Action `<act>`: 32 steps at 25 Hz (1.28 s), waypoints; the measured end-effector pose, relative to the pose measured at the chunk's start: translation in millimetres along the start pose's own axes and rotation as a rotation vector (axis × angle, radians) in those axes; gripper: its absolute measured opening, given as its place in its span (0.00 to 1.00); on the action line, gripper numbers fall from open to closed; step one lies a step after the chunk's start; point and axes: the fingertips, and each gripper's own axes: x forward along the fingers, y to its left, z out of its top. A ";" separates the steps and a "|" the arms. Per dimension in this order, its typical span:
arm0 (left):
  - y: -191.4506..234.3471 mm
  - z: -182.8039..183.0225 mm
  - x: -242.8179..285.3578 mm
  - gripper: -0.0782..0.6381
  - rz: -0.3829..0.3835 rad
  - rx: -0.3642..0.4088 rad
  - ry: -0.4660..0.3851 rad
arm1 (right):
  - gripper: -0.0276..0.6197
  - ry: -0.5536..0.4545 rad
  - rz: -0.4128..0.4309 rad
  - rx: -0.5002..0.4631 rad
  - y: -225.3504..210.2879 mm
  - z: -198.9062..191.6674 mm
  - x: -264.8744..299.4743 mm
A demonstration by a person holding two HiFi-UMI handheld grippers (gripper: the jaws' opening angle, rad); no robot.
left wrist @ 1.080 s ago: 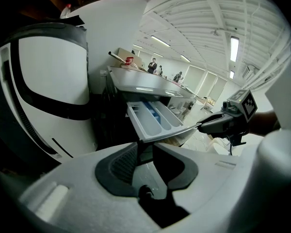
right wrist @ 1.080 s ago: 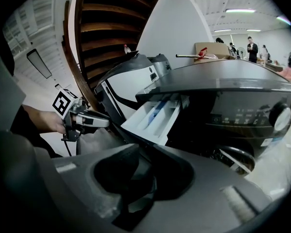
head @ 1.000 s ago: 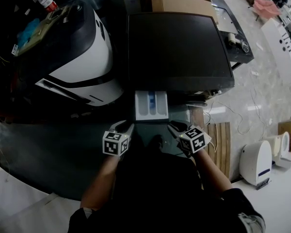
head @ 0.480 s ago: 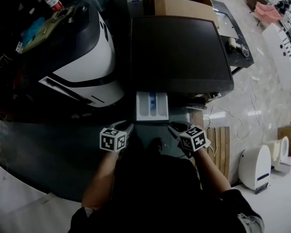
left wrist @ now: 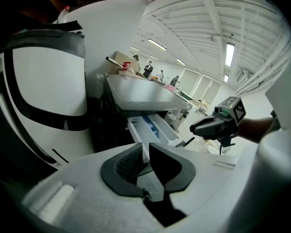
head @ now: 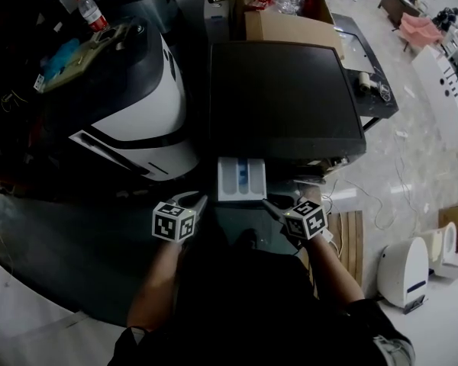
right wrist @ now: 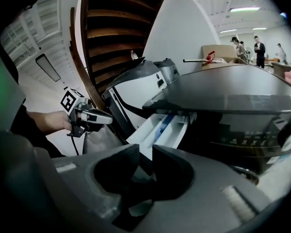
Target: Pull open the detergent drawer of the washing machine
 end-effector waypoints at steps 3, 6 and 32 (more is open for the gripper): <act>-3.4 13.8 -2.6 0.18 0.000 0.020 -0.021 | 0.18 -0.025 0.002 -0.017 4.8 8.5 2.8; -2.0 31.3 -9.3 0.18 0.007 0.040 -0.055 | 0.18 -0.016 -0.016 -0.050 8.3 12.7 6.7; 73.6 226.1 -69.7 0.13 -0.068 0.254 -0.406 | 0.05 -0.285 -0.250 -0.112 30.1 214.0 44.1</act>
